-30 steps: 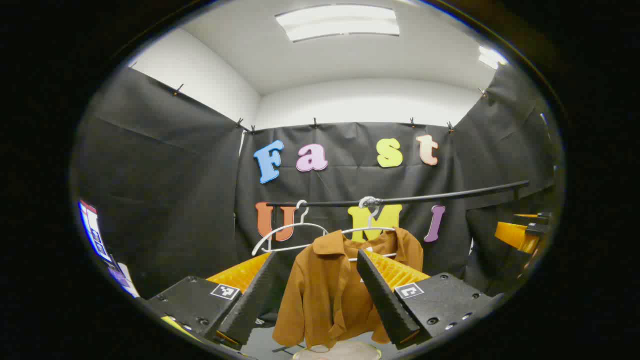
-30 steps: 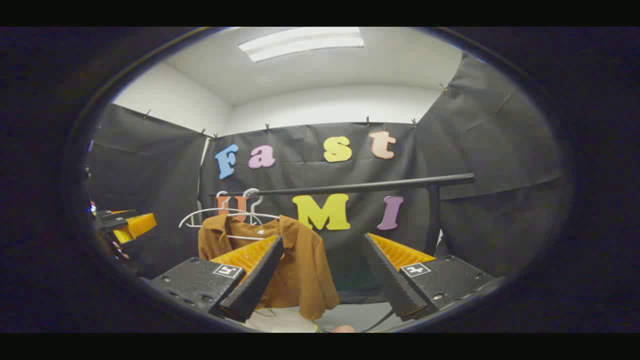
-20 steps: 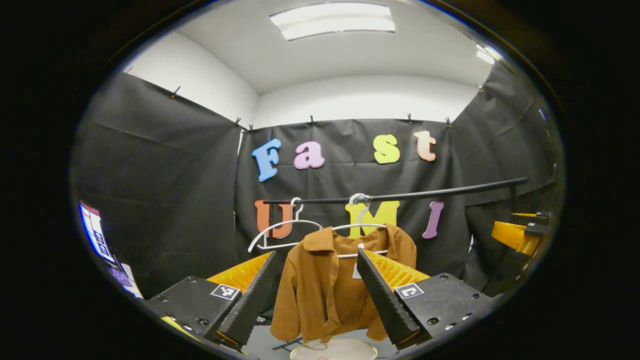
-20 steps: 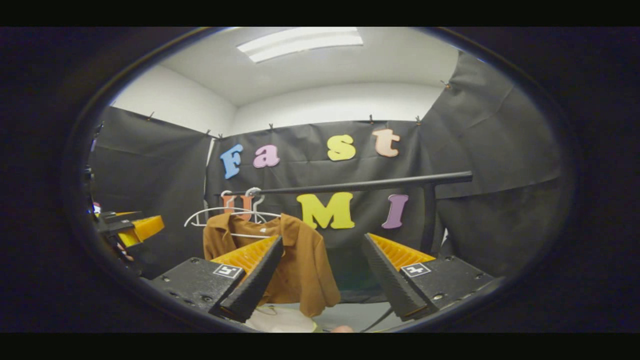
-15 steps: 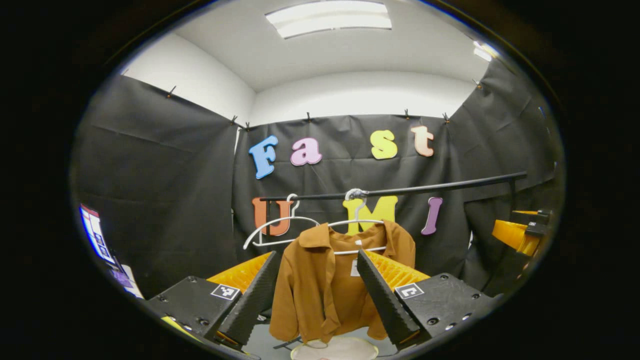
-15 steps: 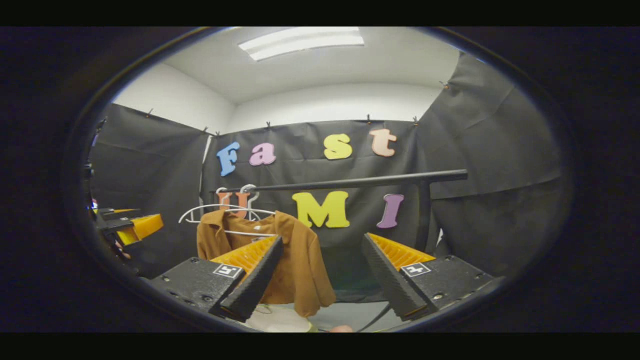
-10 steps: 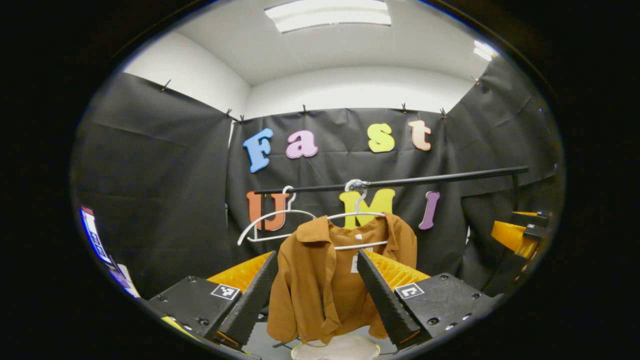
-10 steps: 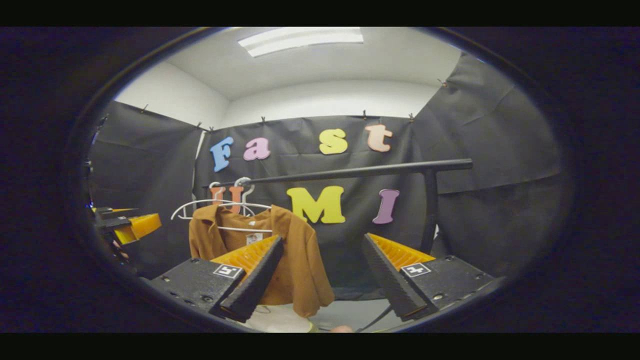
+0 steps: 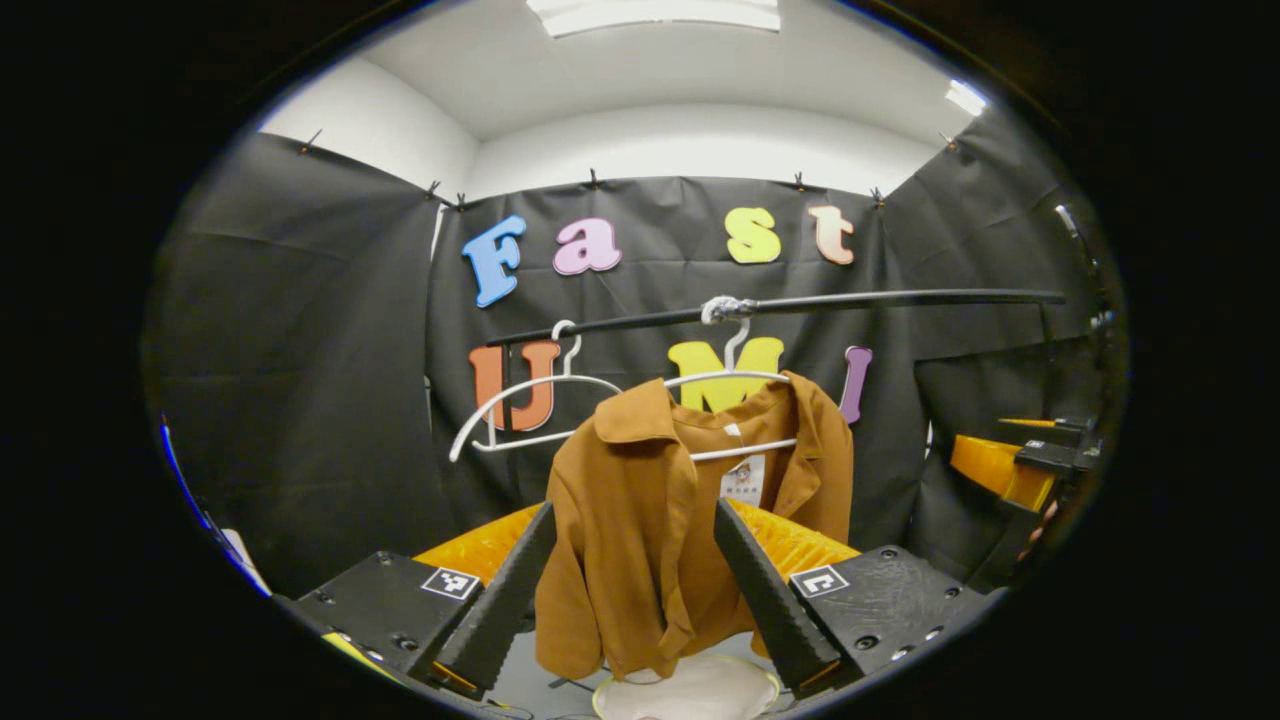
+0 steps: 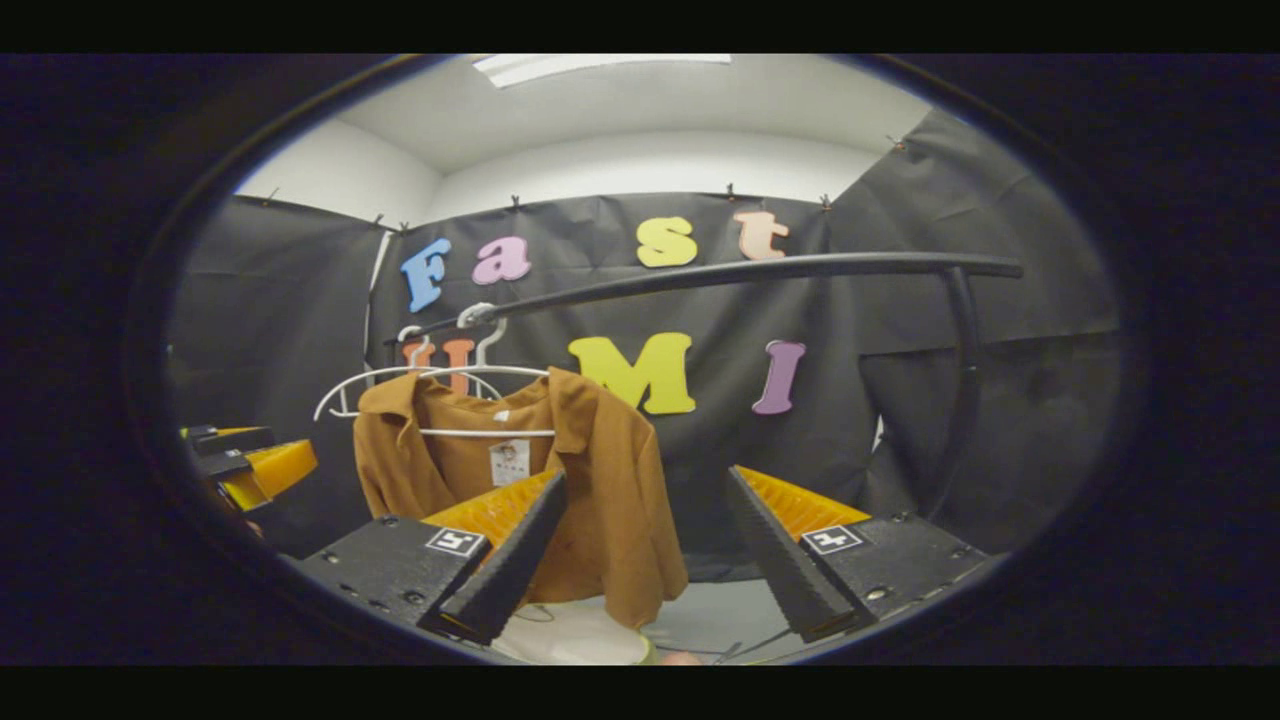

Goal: Grasp the clothes on the hanger with both hands and then place them into the laundry hamper below.

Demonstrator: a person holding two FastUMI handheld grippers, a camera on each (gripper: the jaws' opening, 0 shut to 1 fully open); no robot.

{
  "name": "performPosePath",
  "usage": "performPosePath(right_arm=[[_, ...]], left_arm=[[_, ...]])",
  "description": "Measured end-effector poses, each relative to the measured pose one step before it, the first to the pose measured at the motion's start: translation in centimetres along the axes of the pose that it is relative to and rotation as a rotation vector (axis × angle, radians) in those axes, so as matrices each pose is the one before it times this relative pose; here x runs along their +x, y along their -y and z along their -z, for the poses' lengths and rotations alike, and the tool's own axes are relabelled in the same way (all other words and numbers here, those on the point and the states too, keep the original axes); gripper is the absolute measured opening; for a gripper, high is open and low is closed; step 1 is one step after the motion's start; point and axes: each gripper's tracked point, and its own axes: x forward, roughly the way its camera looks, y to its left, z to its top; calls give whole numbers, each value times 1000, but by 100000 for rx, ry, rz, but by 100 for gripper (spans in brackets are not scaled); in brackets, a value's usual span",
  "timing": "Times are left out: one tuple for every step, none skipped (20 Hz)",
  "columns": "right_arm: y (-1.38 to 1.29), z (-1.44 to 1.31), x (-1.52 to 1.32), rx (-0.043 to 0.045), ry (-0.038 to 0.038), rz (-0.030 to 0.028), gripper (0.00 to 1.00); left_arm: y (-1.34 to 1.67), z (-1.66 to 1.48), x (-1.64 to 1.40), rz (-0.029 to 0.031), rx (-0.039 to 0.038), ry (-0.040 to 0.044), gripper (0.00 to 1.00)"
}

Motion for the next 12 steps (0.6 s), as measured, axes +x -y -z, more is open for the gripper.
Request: performPosePath(right_arm=[[-822, 461, 629, 531, -1303, -602, 99], [-767, 538, 739, 300, -1516, 184, 99], [-652, 373, 694, 313, -679, -99, 100], [-525, 385, 618, 358, -1008, 740, 100], [-569, 329, 651, 737, -525, 68, 99], [-559, 220, 667, 1042, -981, 241, 100], [-472, 142, 772, 854, -474, -13, 100], [-360, 215, 789, 819, -1231, 129, 100], [-244, 304, 784, 1207, -1349, -76, 99], [-257, 151, 836, 1445, -1034, -855, 98], [-201, 321, 937, 1369, -1749, -750, 98], [-289, 411, 1056, 1089, -598, -2186, 98]], left_arm=[[247, 336, 551, 2263, -1108, -436, 100], [107, 322, 520, 2002, -621, -429, 97], [139, 312, 616, 1504, -532, -401, 97], [226, 316, 543, 1944, -547, -407, 97], [174, 241, 609, 1839, -732, -439, 97], [157, 70, 596, 1656, -825, -59, 97], [-23, 96, 655, 1268, -854, -109, 97], [-20, 279, 747, 925, -869, -623, 97], [29, 310, 672, 652, -911, -939, 100], [28, 246, 746, 238, -799, -661, 97], [10, 315, 812, 222, -912, -837, 100], [96, 348, 765, -70, -912, -695, 100]])
